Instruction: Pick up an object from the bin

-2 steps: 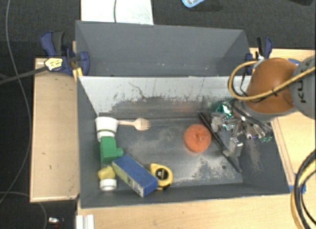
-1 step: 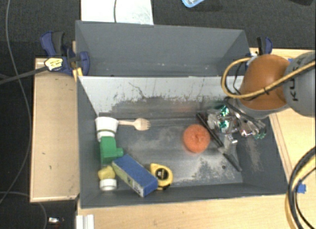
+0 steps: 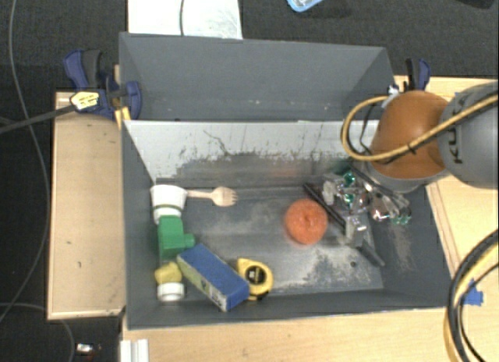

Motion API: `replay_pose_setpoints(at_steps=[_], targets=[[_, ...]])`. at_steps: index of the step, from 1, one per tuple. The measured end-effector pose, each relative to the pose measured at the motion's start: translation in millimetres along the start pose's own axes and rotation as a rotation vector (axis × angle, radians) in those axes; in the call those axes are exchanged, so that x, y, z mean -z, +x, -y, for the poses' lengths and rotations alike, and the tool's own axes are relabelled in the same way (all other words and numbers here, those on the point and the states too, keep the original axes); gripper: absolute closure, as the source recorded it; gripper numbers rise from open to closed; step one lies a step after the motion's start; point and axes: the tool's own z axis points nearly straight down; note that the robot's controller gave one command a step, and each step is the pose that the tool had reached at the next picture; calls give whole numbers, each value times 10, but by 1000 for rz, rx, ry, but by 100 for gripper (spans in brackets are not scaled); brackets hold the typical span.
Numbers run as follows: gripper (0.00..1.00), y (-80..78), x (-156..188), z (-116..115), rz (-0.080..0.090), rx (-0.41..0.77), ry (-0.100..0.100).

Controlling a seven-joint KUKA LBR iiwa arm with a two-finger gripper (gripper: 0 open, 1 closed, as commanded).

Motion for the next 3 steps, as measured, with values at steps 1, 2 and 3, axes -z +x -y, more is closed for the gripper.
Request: replay_pose_setpoints(at_steps=[1,2,3], targets=[[0,-28,4,-22,3,-17,2],[0,99,5,-714,12,-215,3],[0,121,2,-804,12,-214,2]])
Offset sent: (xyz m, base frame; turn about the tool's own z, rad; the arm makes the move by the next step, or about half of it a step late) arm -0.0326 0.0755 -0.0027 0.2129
